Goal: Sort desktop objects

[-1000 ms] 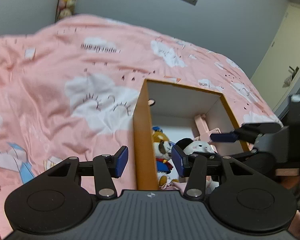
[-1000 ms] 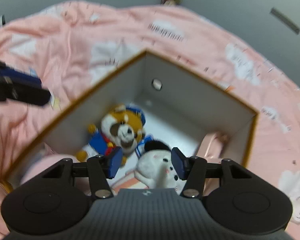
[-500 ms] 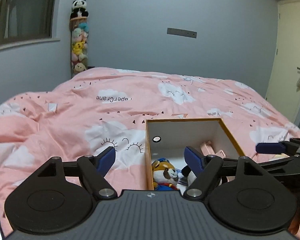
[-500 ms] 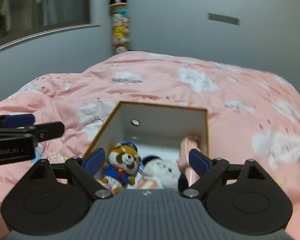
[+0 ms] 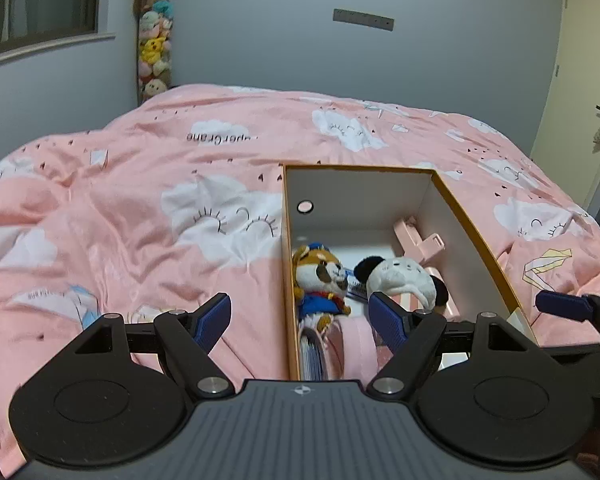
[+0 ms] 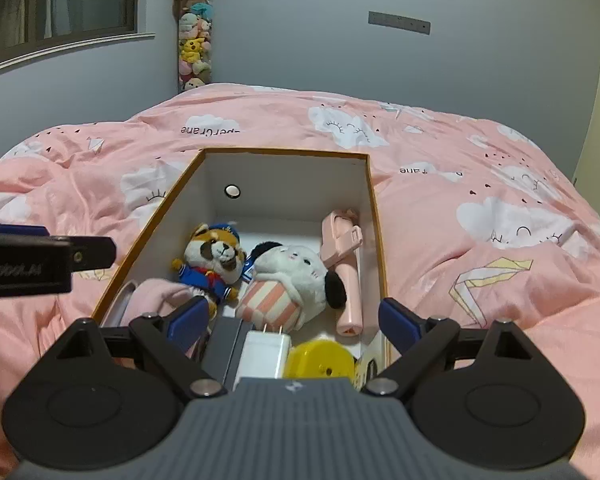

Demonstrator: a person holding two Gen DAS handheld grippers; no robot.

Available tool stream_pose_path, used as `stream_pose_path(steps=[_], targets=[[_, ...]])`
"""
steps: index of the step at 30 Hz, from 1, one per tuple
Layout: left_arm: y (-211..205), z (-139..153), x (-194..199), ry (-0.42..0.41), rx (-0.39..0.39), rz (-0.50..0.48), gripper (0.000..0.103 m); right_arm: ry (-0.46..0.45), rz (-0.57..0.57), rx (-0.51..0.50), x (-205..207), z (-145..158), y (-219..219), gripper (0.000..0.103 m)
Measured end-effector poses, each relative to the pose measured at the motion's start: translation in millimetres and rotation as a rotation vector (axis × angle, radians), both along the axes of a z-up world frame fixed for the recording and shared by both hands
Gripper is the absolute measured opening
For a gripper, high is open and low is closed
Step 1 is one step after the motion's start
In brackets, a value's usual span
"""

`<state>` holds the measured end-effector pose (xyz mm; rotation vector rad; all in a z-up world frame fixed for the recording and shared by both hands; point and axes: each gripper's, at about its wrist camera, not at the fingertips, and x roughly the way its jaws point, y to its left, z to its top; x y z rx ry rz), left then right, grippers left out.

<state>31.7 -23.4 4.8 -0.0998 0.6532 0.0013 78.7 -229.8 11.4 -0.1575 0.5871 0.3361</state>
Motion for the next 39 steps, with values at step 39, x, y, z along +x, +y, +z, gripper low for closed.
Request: stream_pose_path(steps=[39], targets=[[1, -46, 9, 0.295, -0.074, 0.016, 0.092, 0.038, -0.088, -0.089, -5, -34, 4, 0.102]])
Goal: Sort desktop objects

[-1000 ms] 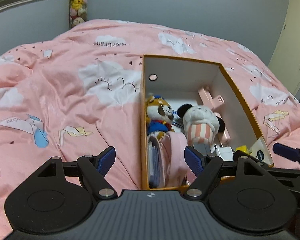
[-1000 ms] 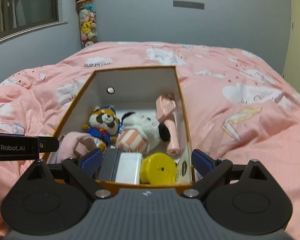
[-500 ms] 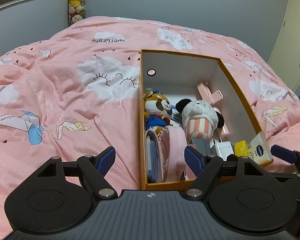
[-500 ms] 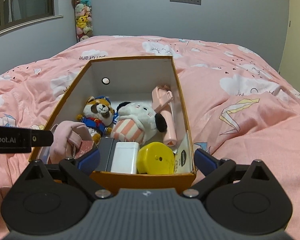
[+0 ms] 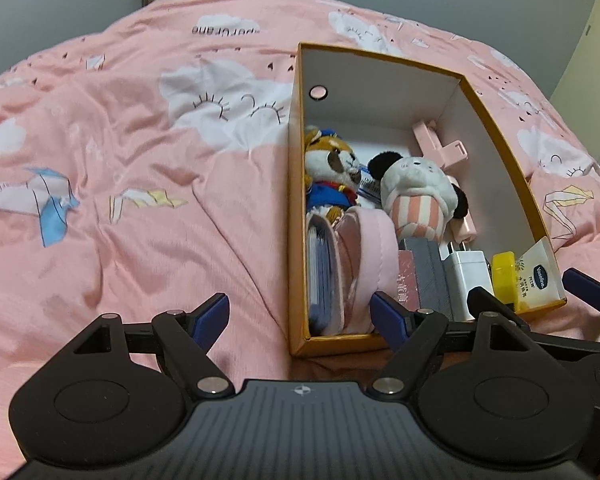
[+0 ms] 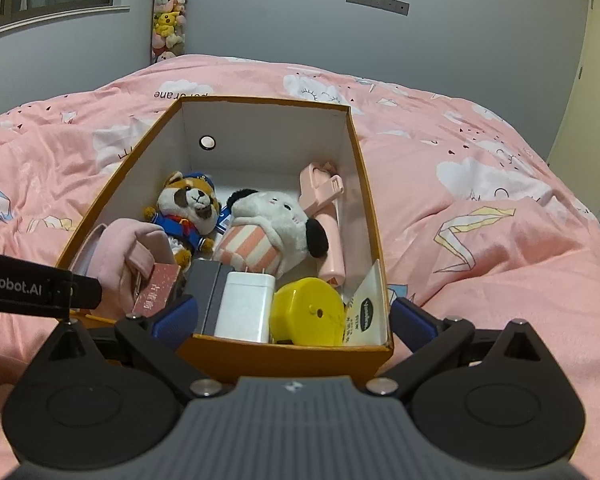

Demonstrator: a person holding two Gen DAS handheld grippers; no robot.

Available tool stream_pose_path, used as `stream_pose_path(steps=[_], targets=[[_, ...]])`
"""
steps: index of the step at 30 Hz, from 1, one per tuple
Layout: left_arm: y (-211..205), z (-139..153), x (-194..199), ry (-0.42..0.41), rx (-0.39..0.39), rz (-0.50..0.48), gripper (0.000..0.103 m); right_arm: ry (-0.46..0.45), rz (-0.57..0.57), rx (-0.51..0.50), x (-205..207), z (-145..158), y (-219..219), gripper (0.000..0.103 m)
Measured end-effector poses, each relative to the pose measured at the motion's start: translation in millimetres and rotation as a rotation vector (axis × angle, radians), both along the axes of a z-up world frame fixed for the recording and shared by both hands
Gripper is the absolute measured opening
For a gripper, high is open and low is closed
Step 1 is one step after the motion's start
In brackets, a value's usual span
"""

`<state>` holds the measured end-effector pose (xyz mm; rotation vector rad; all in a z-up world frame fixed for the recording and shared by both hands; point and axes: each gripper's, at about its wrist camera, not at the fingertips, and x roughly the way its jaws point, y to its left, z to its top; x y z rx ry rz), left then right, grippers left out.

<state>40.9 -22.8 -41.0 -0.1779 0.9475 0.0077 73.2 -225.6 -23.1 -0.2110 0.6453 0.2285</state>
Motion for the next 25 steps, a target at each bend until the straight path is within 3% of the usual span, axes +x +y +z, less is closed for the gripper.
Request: stream_pose_path(steps=[25], targets=[[1.0, -2.9, -2.9, 0.015, -0.001, 0.011, 0.093, -0.001, -0.005, -0.015, 1.1, -1.5, 1.4, 0.102]])
